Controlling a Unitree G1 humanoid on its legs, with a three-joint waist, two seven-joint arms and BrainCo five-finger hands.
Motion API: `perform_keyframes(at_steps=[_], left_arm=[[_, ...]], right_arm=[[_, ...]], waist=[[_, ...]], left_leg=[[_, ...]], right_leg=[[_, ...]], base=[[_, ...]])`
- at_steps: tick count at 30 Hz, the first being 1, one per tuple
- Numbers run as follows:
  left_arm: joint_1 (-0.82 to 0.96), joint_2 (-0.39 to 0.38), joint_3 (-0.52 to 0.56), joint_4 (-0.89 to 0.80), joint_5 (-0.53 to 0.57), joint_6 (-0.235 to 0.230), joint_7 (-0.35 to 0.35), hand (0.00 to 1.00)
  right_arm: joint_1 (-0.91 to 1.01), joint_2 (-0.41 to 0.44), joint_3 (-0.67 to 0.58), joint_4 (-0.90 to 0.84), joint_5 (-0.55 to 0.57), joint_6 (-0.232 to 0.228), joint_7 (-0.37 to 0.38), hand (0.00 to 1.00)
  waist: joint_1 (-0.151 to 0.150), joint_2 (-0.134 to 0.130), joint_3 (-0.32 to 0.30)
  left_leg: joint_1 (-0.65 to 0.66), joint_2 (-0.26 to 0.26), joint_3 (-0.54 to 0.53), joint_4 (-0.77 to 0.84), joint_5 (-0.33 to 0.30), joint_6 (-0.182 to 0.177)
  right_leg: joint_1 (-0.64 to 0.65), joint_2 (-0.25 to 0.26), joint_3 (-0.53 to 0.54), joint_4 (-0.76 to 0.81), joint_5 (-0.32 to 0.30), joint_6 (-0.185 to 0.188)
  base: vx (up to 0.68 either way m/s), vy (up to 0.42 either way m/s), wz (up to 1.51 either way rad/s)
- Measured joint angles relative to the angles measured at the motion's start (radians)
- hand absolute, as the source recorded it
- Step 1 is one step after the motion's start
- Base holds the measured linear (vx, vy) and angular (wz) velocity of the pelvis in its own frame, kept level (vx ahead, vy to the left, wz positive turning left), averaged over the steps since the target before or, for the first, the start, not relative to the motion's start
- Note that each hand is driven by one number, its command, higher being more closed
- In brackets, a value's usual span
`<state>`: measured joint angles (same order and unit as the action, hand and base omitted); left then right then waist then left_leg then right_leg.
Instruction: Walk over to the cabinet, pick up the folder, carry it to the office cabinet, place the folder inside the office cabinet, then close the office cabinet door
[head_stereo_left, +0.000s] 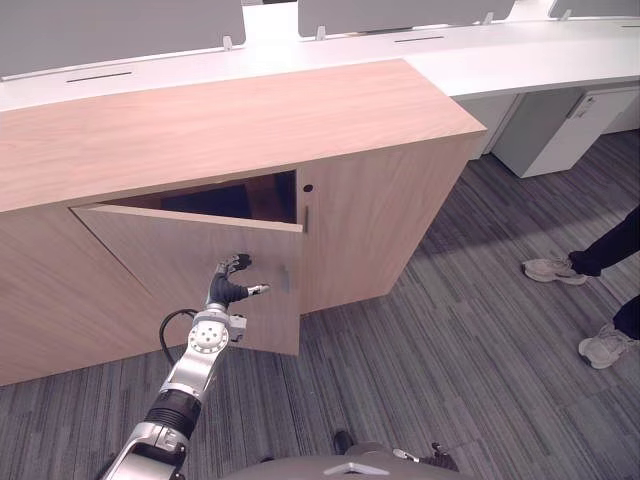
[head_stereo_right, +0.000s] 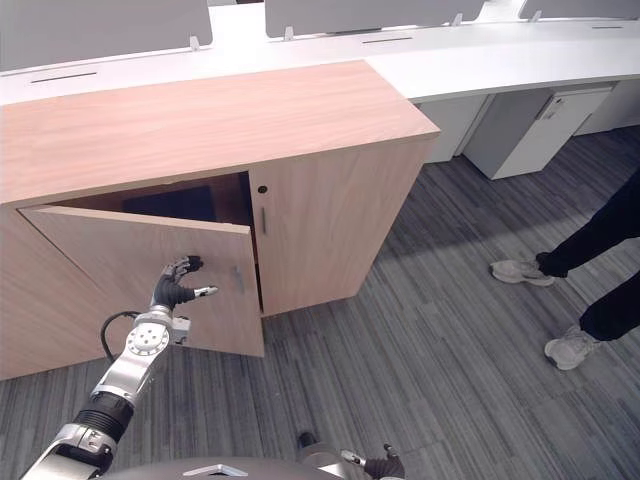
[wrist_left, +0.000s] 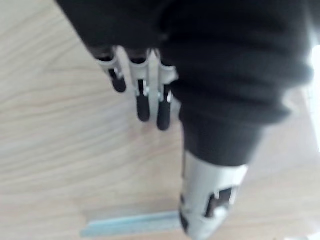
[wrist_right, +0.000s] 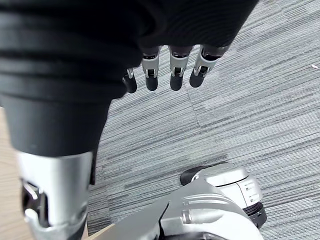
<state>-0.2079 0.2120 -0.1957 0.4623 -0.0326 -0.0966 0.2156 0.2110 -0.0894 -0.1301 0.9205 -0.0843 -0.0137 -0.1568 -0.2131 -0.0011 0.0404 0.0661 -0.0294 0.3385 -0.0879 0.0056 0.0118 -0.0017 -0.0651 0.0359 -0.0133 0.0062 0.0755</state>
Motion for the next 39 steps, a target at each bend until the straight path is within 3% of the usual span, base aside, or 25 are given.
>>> perform_keyframes(at_steps=[12, 20, 24, 29, 32, 35, 39], left_arm=[[-0.165, 0.045, -0.004, 0.11, 0.018, 0.009, -0.001, 0.0], [-0.156, 0.044, -0.005, 0.099, 0.016, 0.009, -0.002, 0.0], [-0.04, 0.041, -0.009, -0.006, 0.013, 0.006, -0.021, 0.0], [0.089, 0.035, -0.012, -0.062, -0.009, -0.002, -0.055, 0.0], [0.178, 0.01, 0.003, -0.061, -0.047, -0.002, -0.077, 0.0], [0.249, -0.001, 0.04, -0.041, -0.049, -0.002, -0.095, 0.0], [0.272, -0.015, 0.117, 0.13, -0.042, 0.003, -0.115, 0.0]], right_arm=[[-0.025, 0.001, -0.001, 0.038, 0.003, -0.002, 0.001, 0.0], [-0.039, 0.002, -0.001, 0.048, 0.008, -0.001, 0.0, 0.0], [-0.061, 0.001, -0.004, 0.082, 0.008, 0.0, 0.0, 0.0], [-0.06, 0.004, -0.012, 0.082, 0.008, 0.002, 0.0, 0.0], [-0.06, 0.004, -0.013, 0.082, 0.008, 0.013, 0.0, 0.0], [-0.059, 0.008, -0.013, 0.081, 0.008, 0.017, 0.0, 0.0], [-0.062, 0.009, -0.013, 0.081, 0.008, 0.017, 0.0, 0.0]], waist=[[-0.01, -0.013, 0.009], [-0.016, -0.015, 0.012], [-0.009, -0.016, 0.013], [0.006, -0.02, 0.016], [0.039, -0.033, 0.023], [0.052, -0.045, 0.026], [0.061, -0.046, 0.025]], left_leg=[[-0.036, 0.001, -0.039, -0.001, 0.016, 0.0], [-0.047, 0.003, -0.042, 0.0, 0.019, -0.004], [-0.045, 0.006, -0.045, 0.0, 0.031, -0.018], [-0.045, 0.011, -0.066, 0.0, 0.04, -0.011], [-0.045, 0.01, -0.071, -0.001, 0.046, -0.007], [-0.049, 0.006, -0.087, -0.001, 0.045, -0.011], [-0.063, -0.002, -0.09, -0.001, 0.042, -0.006]], right_leg=[[-0.002, -0.003, -0.05, -0.033, 0.015, -0.005], [0.001, 0.001, -0.068, -0.041, 0.02, -0.005], [0.003, 0.002, -0.079, -0.035, 0.021, -0.006], [0.004, 0.004, -0.101, -0.02, 0.018, -0.011], [0.0, 0.001, -0.106, -0.011, 0.006, -0.012], [0.001, -0.003, -0.115, -0.02, 0.003, -0.007], [0.004, -0.012, -0.13, -0.04, 0.001, -0.003]], base=[[-0.05, -0.032, 0.11], [0.01, -0.025, 0.03], [-0.04, -0.036, 0.04], [-0.09, -0.035, 0.12], [-0.13, -0.005, 0.07], [-0.1, 0.019, 0.09], [-0.02, 0.04, 0.04]])
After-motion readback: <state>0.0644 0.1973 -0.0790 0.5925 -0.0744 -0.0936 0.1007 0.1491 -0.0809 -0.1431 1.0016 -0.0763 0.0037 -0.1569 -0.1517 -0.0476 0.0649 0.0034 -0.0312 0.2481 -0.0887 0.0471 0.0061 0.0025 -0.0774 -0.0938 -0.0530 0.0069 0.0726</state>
